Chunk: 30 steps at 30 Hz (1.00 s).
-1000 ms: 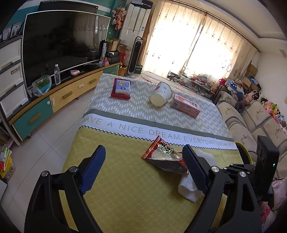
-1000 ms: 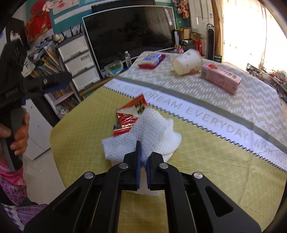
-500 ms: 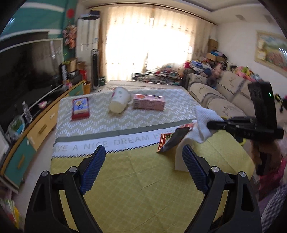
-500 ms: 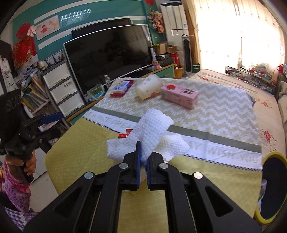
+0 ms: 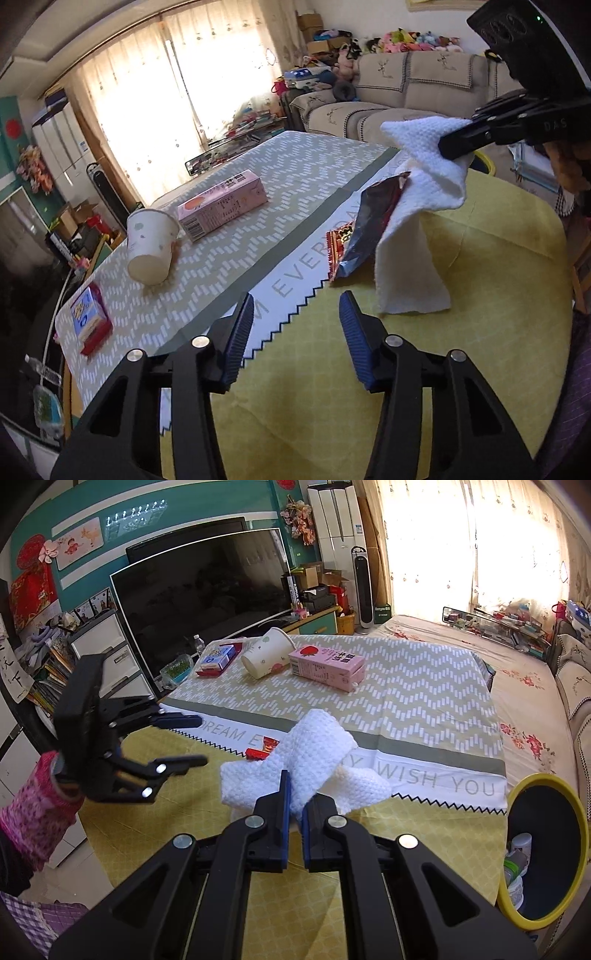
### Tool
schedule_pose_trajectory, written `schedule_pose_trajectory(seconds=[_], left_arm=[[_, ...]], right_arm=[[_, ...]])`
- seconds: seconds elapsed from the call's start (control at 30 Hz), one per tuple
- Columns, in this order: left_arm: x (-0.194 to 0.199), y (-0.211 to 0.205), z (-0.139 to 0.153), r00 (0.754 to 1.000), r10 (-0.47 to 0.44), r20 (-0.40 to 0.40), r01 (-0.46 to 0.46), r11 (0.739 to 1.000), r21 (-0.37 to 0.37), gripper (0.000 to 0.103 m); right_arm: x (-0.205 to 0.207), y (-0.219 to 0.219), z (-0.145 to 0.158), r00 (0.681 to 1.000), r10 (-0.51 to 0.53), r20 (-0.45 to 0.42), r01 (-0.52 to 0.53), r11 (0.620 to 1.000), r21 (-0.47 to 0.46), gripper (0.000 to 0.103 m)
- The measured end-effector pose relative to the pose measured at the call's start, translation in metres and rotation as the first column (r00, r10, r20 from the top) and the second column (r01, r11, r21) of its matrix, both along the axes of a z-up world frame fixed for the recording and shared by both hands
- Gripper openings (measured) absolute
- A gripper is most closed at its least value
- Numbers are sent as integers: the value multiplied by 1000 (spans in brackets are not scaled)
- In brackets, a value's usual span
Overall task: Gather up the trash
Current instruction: 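Lift the paper towel with the right gripper while the left gripper grasps the red snack bag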
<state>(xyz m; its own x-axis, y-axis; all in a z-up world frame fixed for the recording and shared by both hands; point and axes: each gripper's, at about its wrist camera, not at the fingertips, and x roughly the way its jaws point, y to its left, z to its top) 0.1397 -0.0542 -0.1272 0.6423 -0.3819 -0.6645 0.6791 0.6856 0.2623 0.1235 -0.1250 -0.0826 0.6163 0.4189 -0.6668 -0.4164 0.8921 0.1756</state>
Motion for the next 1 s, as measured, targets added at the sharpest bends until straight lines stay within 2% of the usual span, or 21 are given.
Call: schedule_pose_trajectory(seconds=[0.2, 0.4, 0.57, 0.67, 0.8, 0.93, 1.0], left_arm=[[20, -22, -18, 981, -195, -12, 195, 978, 75, 44], [24, -43, -27, 957, -291, -18, 290, 945, 150, 36], [21, -59, -33, 935, -355, 5, 346, 916, 203, 35], [24, -66, -27, 933, -358, 22, 350, 923, 162, 31], [32, -74, -26, 932, -362, 1, 360, 927, 106, 9], [40, -77, -24, 955, -295, 17, 294, 954, 49, 2], [50, -78, -22, 975, -222, 14, 222, 975, 23, 2]], right_arm=[[1, -2, -3, 1000, -3, -9, 3, 1000, 4, 5], [4, -3, -5, 1000, 1, -17, -1, 1000, 12, 5], [5, -2, -5, 1000, 3, -17, -3, 1000, 20, 5], [4, -2, -3, 1000, 7, -13, -7, 1000, 25, 5], [1, -4, 1, 1000, 3, -2, -3, 999, 36, 5], [-2, -14, 9, 1000, -18, 20, 17, 998, 53, 5], [-5, -22, 15, 999, -41, 35, 38, 997, 68, 5]])
